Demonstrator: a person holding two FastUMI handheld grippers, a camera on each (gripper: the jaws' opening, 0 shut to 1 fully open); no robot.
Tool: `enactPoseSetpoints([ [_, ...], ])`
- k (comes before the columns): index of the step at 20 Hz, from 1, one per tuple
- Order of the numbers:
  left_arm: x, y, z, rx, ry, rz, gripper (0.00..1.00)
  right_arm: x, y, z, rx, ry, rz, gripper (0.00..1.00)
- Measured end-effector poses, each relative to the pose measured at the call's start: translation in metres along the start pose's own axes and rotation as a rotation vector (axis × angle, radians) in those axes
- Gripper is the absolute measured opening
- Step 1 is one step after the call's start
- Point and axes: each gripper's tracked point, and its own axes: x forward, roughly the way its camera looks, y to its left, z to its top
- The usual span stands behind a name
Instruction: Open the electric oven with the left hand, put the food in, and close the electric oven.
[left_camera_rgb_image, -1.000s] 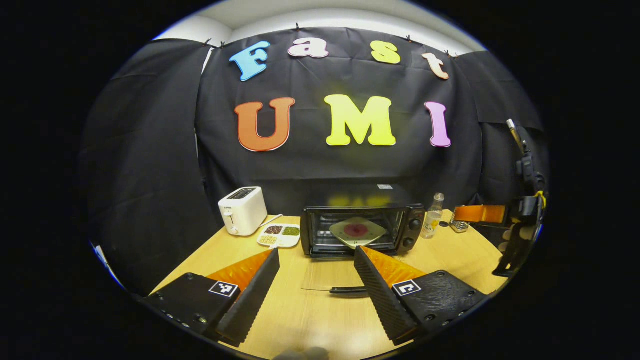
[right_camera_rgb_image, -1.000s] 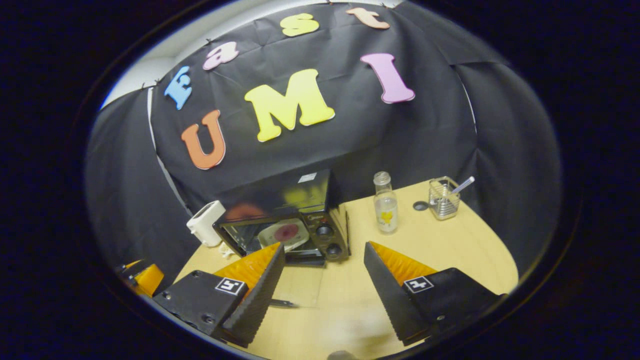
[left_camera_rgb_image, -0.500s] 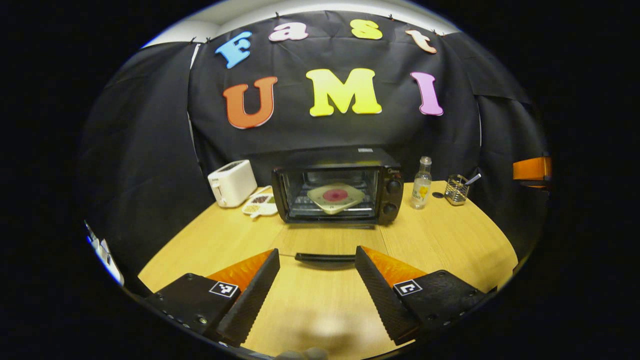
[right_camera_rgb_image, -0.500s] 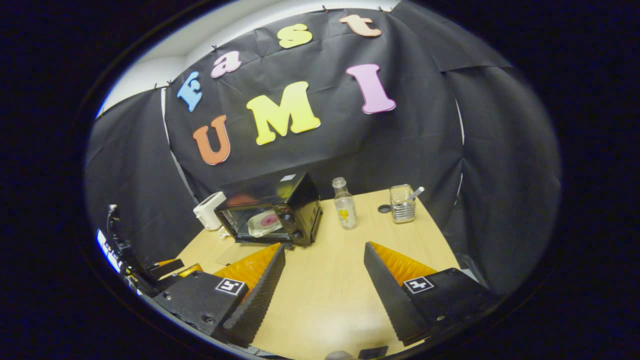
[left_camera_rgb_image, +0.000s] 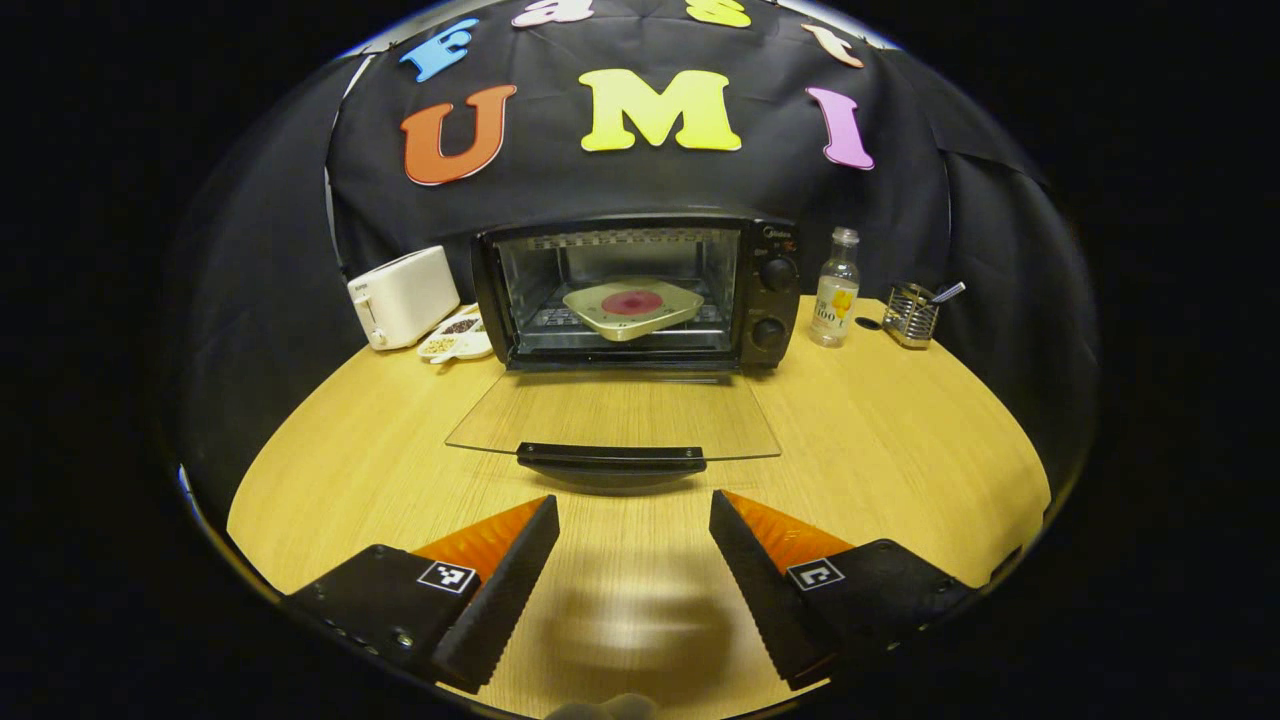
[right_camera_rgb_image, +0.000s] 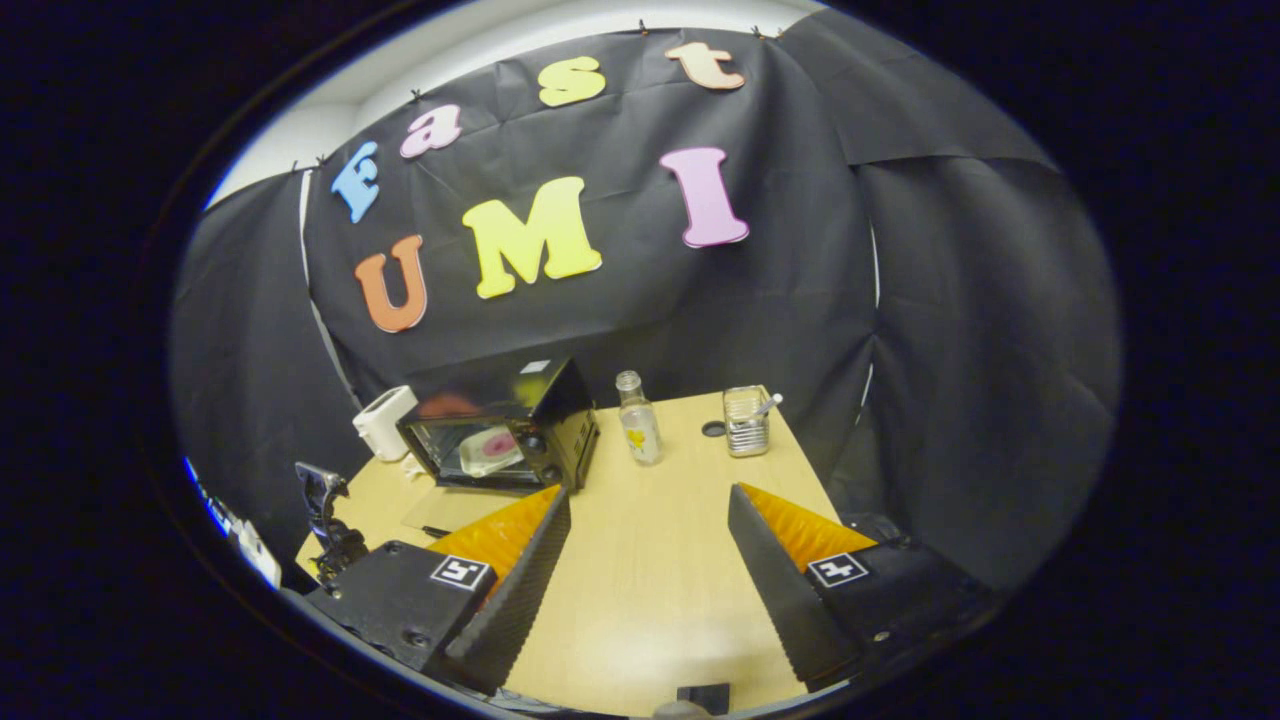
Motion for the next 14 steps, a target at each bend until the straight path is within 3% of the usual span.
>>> enactPoseSetpoints([
  [5, 0.042, 0.009, -0.015, 0.007, 0.043, -0.042, 0.97, -0.005, 0.019, -0.007, 0.009, 0.022, -0.072, 1.0],
  [14, 0.064, 0.016, -0.025, 0.049, 0.071, -0.074, 0.96, -0.007, 0.033, -0.014, 0.056, 0.017, -0.149, 1.0],
])
